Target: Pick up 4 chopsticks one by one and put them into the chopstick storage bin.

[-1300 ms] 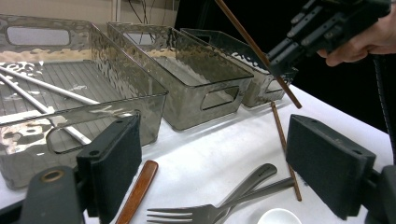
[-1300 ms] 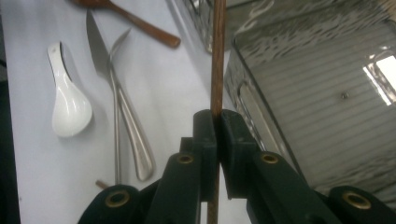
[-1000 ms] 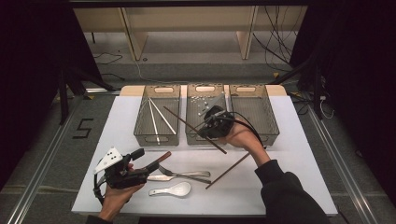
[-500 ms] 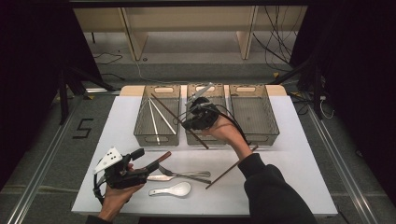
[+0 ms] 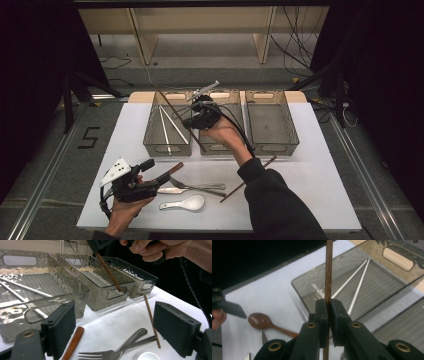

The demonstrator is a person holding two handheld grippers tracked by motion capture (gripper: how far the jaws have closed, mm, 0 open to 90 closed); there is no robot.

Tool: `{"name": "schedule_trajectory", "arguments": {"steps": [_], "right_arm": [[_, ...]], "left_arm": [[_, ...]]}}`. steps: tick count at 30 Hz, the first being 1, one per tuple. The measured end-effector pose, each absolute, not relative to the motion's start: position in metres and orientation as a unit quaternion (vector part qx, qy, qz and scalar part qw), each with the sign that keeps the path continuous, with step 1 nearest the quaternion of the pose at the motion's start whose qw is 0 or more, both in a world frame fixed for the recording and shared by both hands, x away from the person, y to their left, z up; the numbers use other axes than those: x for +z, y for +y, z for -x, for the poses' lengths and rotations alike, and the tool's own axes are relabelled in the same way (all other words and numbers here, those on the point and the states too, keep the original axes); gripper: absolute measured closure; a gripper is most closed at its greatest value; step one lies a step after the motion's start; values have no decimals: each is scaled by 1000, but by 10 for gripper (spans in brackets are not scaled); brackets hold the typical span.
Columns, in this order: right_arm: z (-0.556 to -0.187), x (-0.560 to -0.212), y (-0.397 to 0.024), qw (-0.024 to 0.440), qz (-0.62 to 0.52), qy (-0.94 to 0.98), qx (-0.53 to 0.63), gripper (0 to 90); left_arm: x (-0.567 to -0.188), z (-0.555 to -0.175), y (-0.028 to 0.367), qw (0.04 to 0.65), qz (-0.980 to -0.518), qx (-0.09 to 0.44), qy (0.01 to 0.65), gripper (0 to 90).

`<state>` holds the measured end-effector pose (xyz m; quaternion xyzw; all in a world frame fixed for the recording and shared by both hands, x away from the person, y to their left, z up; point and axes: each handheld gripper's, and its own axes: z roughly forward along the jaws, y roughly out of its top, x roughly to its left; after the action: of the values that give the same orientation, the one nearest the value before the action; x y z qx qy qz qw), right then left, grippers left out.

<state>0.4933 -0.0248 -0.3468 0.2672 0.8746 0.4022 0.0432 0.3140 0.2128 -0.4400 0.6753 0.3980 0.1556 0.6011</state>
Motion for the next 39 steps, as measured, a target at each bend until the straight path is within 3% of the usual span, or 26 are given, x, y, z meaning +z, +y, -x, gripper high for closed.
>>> {"name": "schedule_trajectory", "arguments": {"steps": [39], "right_arm": [[-525, -351, 13, 59, -334, 830, 443, 858]], "left_arm": [[-440, -314, 213, 604, -673, 155, 398, 181]]}}
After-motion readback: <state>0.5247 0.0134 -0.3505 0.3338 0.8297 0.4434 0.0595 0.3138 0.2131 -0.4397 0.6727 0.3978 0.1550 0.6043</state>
